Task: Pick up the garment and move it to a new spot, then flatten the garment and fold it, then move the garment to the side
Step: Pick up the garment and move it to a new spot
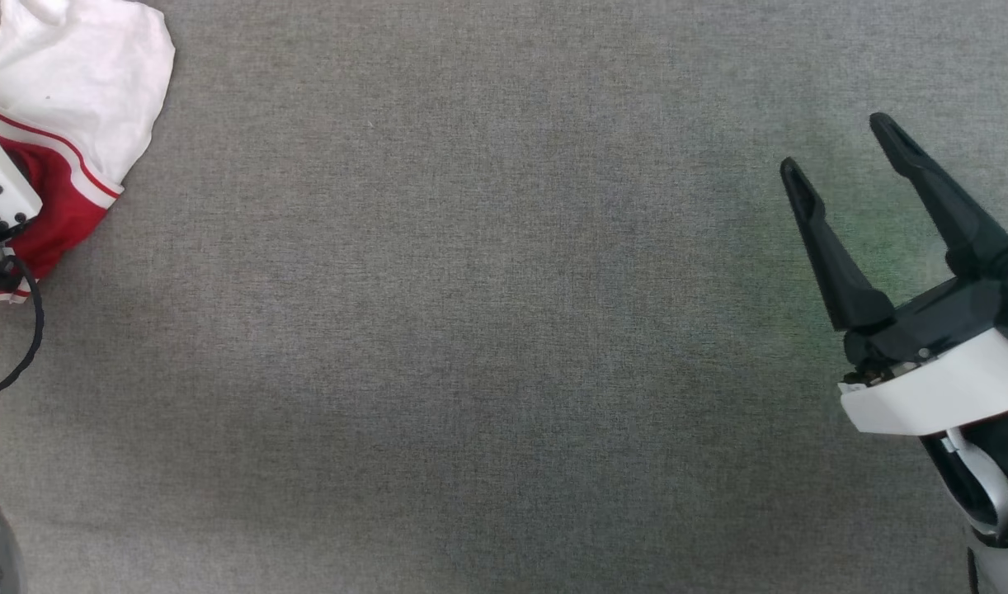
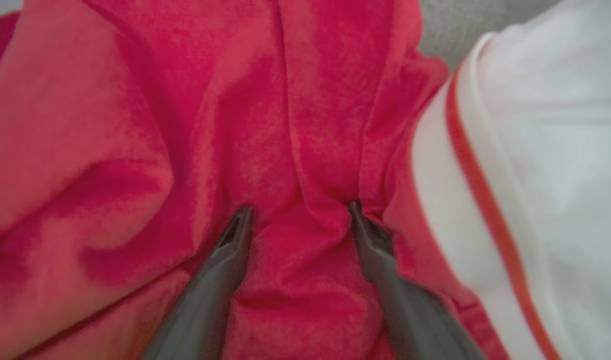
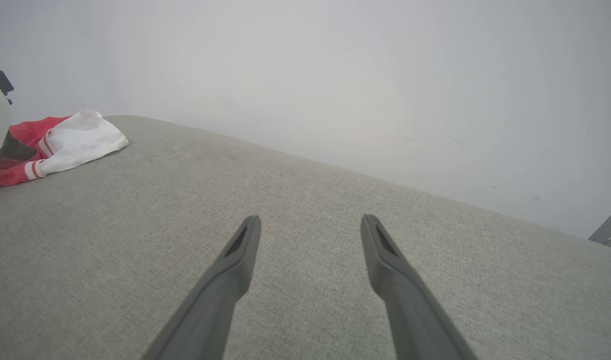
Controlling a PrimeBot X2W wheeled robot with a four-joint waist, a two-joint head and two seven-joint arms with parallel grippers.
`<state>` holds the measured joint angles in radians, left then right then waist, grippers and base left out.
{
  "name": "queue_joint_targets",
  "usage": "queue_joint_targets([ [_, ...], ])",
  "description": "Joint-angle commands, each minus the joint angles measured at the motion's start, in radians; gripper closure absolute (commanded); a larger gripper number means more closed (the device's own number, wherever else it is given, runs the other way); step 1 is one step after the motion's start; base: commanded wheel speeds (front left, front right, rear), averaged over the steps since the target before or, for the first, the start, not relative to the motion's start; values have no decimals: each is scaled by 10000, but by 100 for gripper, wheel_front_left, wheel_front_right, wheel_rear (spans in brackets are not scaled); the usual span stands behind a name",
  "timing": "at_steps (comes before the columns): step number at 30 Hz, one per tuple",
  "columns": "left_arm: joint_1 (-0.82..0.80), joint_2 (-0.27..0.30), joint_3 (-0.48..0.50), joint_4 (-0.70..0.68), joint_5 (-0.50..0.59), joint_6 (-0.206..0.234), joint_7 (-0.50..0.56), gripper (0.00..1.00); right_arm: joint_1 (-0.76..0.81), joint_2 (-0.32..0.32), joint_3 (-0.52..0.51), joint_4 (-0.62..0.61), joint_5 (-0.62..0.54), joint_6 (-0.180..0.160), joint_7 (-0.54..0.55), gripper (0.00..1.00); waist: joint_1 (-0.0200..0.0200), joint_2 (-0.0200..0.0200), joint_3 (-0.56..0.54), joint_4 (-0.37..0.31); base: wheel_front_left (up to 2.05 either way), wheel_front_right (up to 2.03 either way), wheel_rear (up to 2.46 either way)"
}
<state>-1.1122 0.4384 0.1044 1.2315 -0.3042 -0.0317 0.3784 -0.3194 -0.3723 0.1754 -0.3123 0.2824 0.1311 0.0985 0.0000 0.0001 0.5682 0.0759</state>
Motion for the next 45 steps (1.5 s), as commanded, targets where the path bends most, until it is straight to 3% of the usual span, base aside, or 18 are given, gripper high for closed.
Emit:
queue_joint_targets([
  [1,1362,-1220,-87,970,-209,-195,784,0,-52,15,-31,-139,49,-7,82,0,0,-1,25,0,0,0,0],
  [4,1475,-1291,-239,988,-131,-195,772,3,13,42,-114,-273,53,-7,170,0,0,-1,55,18,0,0,0],
  [5,1480,-1257,-298,998,-89,-245,634,100,30,48,-154,-285,40,-7,185,0,0,-1,59,41,0,0,0],
  [18,-146,-32,-960,-99,458,-644,-1432,100,486,450,-644,87,-3,-7,-74,0,0,-1,-1089,873,0,0,0],
  [29,-926,251,-1795,-784,937,-902,-2335,100,865,968,-648,654,-89,-7,-431,0,0,-1,-2522,1482,0,0,0],
  [36,-1479,324,-2472,-1610,1024,-977,-2206,100,1136,1386,-702,912,-142,-7,-653,0,0,-1,-3331,1778,0,0,0],
  [40,-1551,218,-3194,-2401,582,-986,-1793,100,1287,1564,-864,985,-167,-7,-754,0,0,-1,-3669,1819,0,0,0],
  [45,-1246,612,-4255,-3912,-426,-987,-963,100,1499,1765,-1186,980,-274,-7,-887,0,0,-1,-4033,1653,0,0,0],
])
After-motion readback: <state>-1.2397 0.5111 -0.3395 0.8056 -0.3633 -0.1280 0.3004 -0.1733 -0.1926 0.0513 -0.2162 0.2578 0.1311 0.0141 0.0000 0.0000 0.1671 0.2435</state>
